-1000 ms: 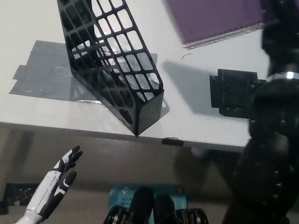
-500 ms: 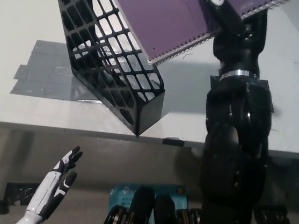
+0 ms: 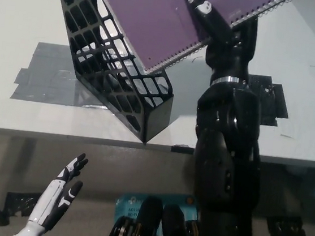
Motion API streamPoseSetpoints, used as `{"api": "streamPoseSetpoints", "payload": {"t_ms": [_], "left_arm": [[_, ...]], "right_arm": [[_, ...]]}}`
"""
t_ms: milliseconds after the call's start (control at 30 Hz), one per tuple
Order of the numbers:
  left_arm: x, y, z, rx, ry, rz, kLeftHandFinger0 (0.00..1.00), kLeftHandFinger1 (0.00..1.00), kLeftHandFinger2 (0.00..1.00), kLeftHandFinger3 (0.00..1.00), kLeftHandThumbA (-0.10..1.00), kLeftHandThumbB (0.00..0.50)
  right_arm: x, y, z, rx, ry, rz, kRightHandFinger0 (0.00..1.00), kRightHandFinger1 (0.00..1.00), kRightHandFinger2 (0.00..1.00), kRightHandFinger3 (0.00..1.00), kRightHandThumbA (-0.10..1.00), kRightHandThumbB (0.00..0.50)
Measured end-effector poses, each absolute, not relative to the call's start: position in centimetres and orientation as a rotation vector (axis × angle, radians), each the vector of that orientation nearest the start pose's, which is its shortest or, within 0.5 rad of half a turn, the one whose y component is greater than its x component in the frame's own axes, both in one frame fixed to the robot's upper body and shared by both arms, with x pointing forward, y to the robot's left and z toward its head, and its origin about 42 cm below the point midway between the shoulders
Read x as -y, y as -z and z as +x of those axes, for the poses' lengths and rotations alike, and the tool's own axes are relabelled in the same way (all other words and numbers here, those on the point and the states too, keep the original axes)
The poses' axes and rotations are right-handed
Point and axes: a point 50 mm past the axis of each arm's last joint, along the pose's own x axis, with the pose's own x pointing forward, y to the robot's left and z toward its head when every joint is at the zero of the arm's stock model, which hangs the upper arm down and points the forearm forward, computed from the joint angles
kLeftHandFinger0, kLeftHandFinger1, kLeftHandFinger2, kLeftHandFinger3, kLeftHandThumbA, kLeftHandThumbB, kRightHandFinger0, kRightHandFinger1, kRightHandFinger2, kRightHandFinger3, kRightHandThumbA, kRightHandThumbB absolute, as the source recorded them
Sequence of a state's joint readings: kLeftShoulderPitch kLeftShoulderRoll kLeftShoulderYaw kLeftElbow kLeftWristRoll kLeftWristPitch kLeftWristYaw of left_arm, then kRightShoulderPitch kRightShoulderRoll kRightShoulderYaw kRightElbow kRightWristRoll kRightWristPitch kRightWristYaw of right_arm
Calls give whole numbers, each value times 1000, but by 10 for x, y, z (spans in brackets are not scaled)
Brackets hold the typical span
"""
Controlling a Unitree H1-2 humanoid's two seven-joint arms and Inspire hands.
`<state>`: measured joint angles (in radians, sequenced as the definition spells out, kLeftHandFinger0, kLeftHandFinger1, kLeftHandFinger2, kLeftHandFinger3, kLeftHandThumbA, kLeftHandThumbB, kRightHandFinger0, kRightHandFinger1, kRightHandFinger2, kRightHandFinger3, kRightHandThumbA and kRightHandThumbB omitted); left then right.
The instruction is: A person hands a notebook to the robot and the robot grabs it with its right hand and places it in the magazine stand kept in the centre of the desk infront of it.
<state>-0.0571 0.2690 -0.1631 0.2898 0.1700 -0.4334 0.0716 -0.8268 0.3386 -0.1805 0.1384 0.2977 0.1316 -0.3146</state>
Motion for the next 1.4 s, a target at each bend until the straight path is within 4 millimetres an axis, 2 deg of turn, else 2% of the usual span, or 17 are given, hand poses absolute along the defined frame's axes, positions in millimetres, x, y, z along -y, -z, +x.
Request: {"api": "streamPoseSetpoints", "payload": {"t_ms": [400, 533, 567, 633, 700, 733, 767, 800, 833, 867, 900, 933, 967, 1000, 1133, 1267, 1400], "left_arm": [[-264, -65, 292, 204, 178, 419, 1000, 1000, 1000, 1000, 1000, 500], [-264, -65, 292, 203, 177, 416, 1000, 1000, 1000, 1000, 1000, 500], [-264, -65, 292, 203, 177, 415, 1000, 1000, 1000, 1000, 1000, 500], [-264, -65, 292, 203, 176, 414, 1000, 1000, 1000, 1000, 1000, 500], [-264, -65, 292, 203, 176, 413, 1000, 1000, 1000, 1000, 1000, 500], [-264, -65, 292, 203, 176, 413, 1000, 1000, 1000, 1000, 1000, 500], [-264, -65, 292, 203, 176, 413, 1000, 1000, 1000, 1000, 1000, 500], [-264, -65, 292, 203, 176, 413, 1000, 1000, 1000, 1000, 1000, 500], [-264, -65, 292, 203, 176, 413, 1000, 1000, 1000, 1000, 1000, 500], [-264, -65, 292, 203, 176, 412, 1000, 1000, 1000, 1000, 1000, 500], [-264, -65, 292, 203, 176, 412, 1000, 1000, 1000, 1000, 1000, 500], [-264, -65, 292, 203, 176, 412, 1000, 1000, 1000, 1000, 1000, 500], [-265, -65, 292, 203, 176, 411, 1000, 1000, 1000, 1000, 1000, 500], [-264, -65, 292, 203, 176, 411, 1000, 1000, 1000, 1000, 1000, 500], [-264, -65, 292, 203, 177, 412, 1000, 1000, 1000, 1000, 1000, 500], [-264, -65, 292, 203, 179, 413, 995, 1000, 1000, 1000, 1000, 500], [-264, -65, 292, 203, 180, 415, 985, 1000, 1000, 1000, 1000, 500]], "right_arm": [[39, -343, 449, 330, -42, 677, 0, 0, 0, 0, 913, 9], [35, -339, 450, 327, -35, 668, 0, 0, 0, 0, 932, 10], [33, -338, 451, 329, -33, 661, 0, 0, 0, 0, 1000, 60], [30, -335, 451, 330, -26, 637, 0, 0, 0, 0, 1000, 19], [26, -332, 451, 332, -18, 597, 0, 0, 0, 0, 1000, 12], [24, -330, 451, 336, -17, 565, 163, 139, 199, 245, 961, 81], [21, -327, 450, 342, -17, 533, 285, 270, 376, 396, 945, 95], [20, -326, 450, 344, -18, 514, 404, 399, 538, 544, 915, 147], [18, -324, 450, 347, -20, 496, 525, 478, 643, 676, 849, 163], [16, -321, 449, 353, -25, 462, 525, 478, 643, 676, 849, 163], [15, -319, 449, 357, -27, 445, 626, 599, 796, 876, 827, 158], [14, -315, 448, 375, -36, 396, 728, 695, 918, 1000, 833, 164], [14, -313, 447, 395, -42, 364, 750, 708, 945, 1000, 840, 162], [14, -313, 447, 397, -43, 361, 806, 771, 1000, 1000, 890, 160], [16, -312, 448, 473, -52, 264, 833, 777, 1000, 1000, 989, 206], [19, -311, 449, 512, -49, 208, 867, 770, 1000, 1000, 988, 214], [22, -312, 449, 542, -45, 177, 838, 792, 1000, 1000, 978, 221]]}}
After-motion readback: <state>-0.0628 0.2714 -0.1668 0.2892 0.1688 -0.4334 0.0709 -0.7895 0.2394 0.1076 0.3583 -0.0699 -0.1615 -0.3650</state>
